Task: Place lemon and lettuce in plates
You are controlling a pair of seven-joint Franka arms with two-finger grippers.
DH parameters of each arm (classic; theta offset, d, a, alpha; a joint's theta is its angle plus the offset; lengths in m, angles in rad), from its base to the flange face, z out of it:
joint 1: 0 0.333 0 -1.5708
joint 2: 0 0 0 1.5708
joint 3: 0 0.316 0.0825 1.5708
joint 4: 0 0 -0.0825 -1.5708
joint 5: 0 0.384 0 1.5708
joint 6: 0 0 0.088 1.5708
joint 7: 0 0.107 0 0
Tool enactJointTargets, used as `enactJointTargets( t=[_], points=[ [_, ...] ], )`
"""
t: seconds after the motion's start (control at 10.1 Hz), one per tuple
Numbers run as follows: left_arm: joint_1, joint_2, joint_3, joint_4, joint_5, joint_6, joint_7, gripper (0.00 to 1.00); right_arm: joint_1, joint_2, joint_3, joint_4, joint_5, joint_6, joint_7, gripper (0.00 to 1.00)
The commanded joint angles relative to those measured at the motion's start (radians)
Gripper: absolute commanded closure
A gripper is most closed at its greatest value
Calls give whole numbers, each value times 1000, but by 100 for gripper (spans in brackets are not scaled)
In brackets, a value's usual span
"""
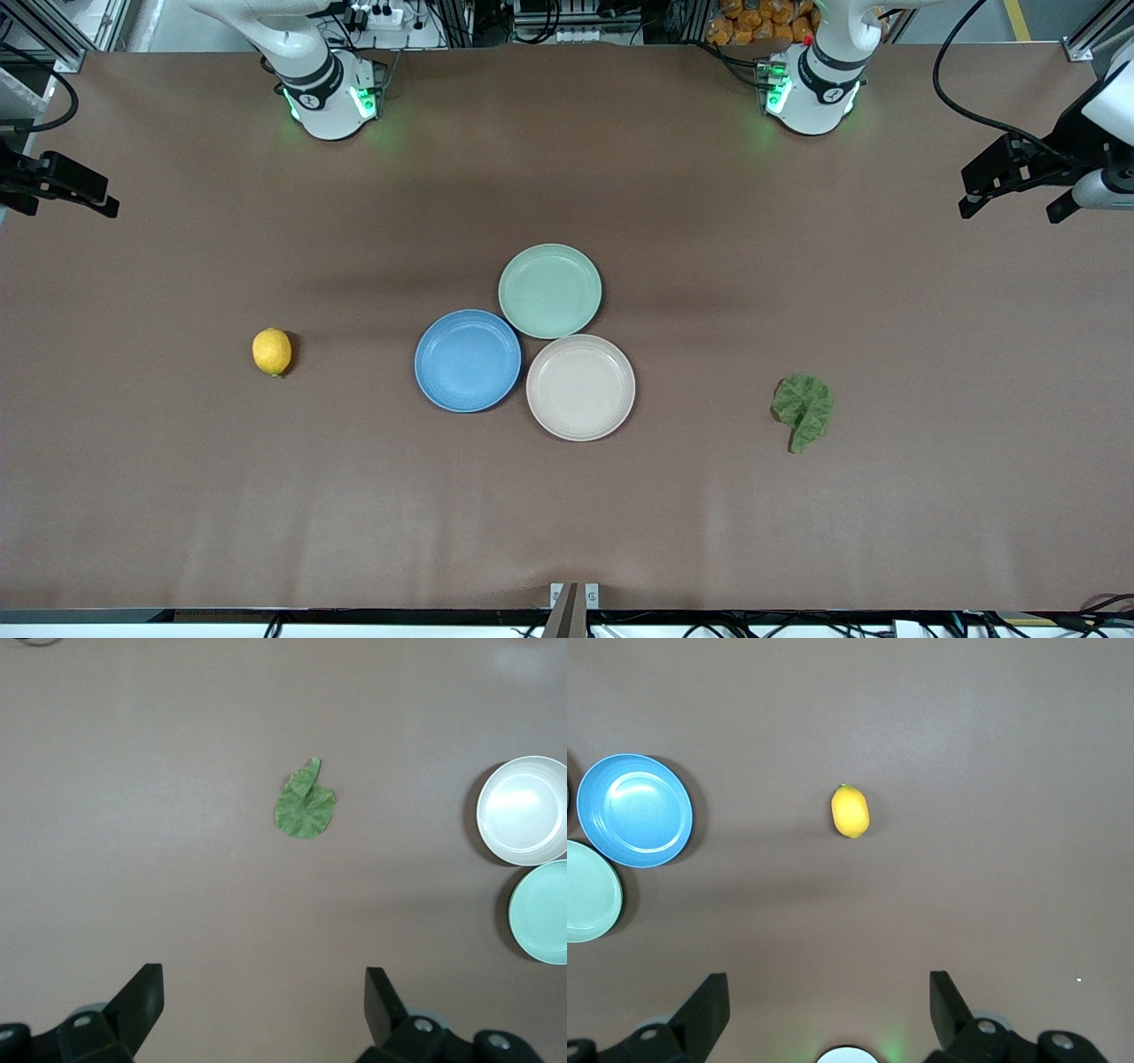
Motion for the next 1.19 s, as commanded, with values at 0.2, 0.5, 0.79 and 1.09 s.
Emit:
enactJointTargets(
  t=[0.2,0.5,0.79,1.09],
  points=[
    [18,0,-5,13,8,-19,22,0,-6,-10,10,-12,-17,6,9,0],
    [17,11,-2,16,12,-18,21,0,-6,-10,10,-12,-17,6,11,0],
    [7,67,-5,18,17,-16,-7,0,-6,-5,10,-30,-16,32,9,0],
    [6,147,-10,13,15,66,-31,0,-6,1,12,-103,-16,102,9,0]
  ],
)
